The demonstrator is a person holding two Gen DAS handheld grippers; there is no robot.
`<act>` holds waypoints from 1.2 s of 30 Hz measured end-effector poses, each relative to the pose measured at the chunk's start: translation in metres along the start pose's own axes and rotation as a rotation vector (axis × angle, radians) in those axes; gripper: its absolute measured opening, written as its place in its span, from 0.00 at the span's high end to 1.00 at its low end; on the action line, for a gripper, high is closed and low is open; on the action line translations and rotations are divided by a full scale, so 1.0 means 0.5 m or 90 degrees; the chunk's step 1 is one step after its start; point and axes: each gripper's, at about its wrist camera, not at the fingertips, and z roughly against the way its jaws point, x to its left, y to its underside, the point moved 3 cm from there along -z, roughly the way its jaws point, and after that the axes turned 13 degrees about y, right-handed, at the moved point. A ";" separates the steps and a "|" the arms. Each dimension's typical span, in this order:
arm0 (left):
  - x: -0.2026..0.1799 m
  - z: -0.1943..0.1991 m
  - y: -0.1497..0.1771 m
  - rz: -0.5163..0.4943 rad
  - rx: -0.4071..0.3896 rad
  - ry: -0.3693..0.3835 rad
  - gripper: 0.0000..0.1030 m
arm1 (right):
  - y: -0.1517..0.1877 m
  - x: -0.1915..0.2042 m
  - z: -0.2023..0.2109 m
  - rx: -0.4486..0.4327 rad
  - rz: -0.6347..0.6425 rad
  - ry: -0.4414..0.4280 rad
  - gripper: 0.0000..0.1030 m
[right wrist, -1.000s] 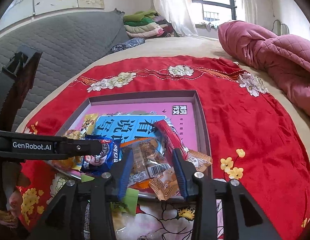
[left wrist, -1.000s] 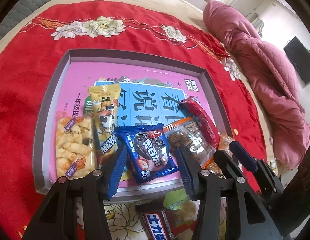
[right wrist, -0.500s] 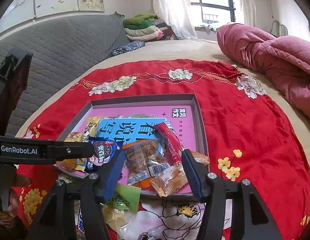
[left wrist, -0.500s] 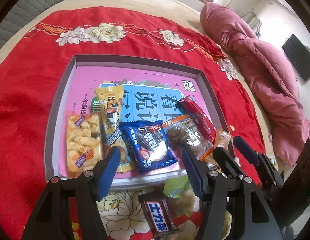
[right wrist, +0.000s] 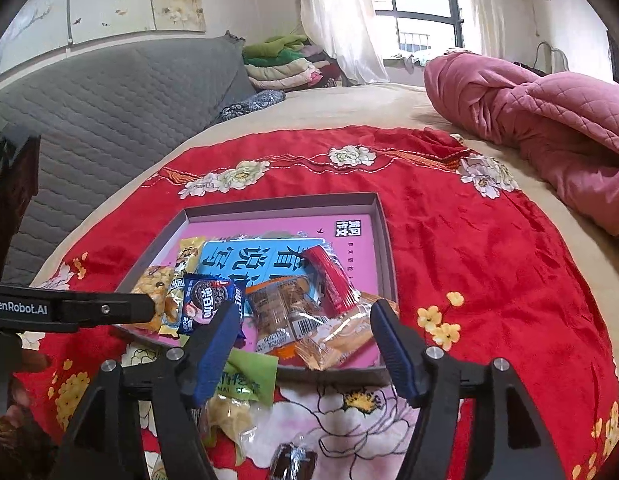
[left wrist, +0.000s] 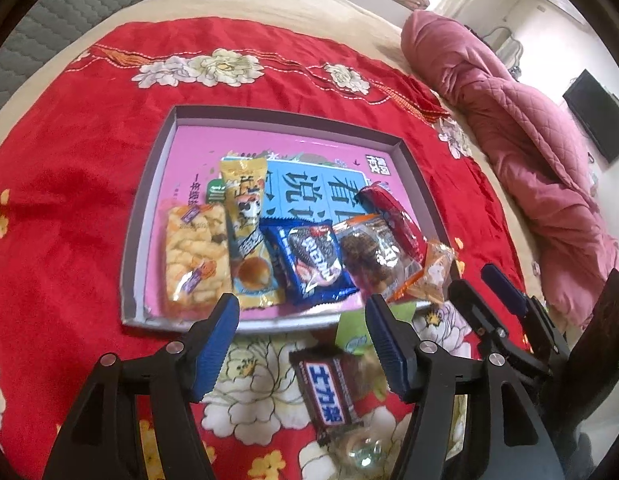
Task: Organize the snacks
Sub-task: 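Withdraw both open tools from the tray toward the remaining snacks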
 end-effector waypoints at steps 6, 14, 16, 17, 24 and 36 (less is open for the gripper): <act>0.005 0.018 0.031 0.010 0.016 0.007 0.35 | 0.011 -0.019 0.024 0.013 -0.012 -0.001 0.34; -0.006 0.035 0.072 -0.007 0.036 -0.005 0.35 | 0.039 -0.020 0.044 0.037 -0.005 0.006 0.34; -0.011 0.037 0.084 -0.011 0.043 -0.007 0.35 | 0.046 -0.021 0.049 0.043 -0.002 0.006 0.34; -0.013 0.038 0.088 -0.013 0.046 -0.008 0.35 | 0.051 -0.021 0.052 0.047 0.000 0.007 0.34; -0.031 0.036 0.126 -0.027 0.074 -0.012 0.35 | 0.073 -0.018 0.068 0.070 0.016 0.014 0.34; -0.056 0.001 0.183 -0.044 0.141 -0.004 0.35 | 0.115 0.005 0.048 0.130 0.057 0.005 0.34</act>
